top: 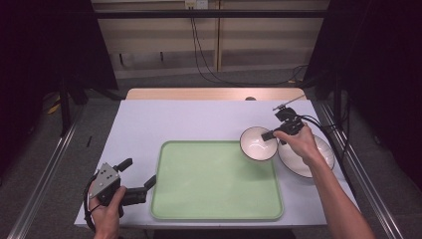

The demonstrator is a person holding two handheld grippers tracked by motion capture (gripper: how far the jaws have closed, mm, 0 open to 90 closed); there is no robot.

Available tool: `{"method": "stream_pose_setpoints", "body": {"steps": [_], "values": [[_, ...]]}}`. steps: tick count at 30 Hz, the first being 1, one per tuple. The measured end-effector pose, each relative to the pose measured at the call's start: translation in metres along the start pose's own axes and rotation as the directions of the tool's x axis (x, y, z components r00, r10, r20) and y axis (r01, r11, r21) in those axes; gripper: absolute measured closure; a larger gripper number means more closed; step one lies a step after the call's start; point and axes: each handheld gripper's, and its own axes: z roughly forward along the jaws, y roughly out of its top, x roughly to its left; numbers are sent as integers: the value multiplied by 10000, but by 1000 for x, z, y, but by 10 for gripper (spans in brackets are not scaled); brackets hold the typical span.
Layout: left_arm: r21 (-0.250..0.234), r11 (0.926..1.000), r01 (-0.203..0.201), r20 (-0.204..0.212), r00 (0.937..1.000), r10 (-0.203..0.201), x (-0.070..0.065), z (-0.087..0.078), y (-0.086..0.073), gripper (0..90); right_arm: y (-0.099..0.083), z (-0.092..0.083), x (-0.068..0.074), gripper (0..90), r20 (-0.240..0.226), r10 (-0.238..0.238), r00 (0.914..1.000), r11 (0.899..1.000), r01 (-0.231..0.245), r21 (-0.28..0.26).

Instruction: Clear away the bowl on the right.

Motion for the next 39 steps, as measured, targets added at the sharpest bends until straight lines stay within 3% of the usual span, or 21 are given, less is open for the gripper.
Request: {"method": "stream_pose_setpoints", "body": {"steps": [26,39], "values": [[-5,10000,55,29,10000,-55,0,1,0,14,-2,22,-4,828,168,239,9996,9980,-249,581],[24,10000,23,10,10000,-23,0,0,0,14,-4,26,-6,834,395,127,9991,9981,-150,591]]}}
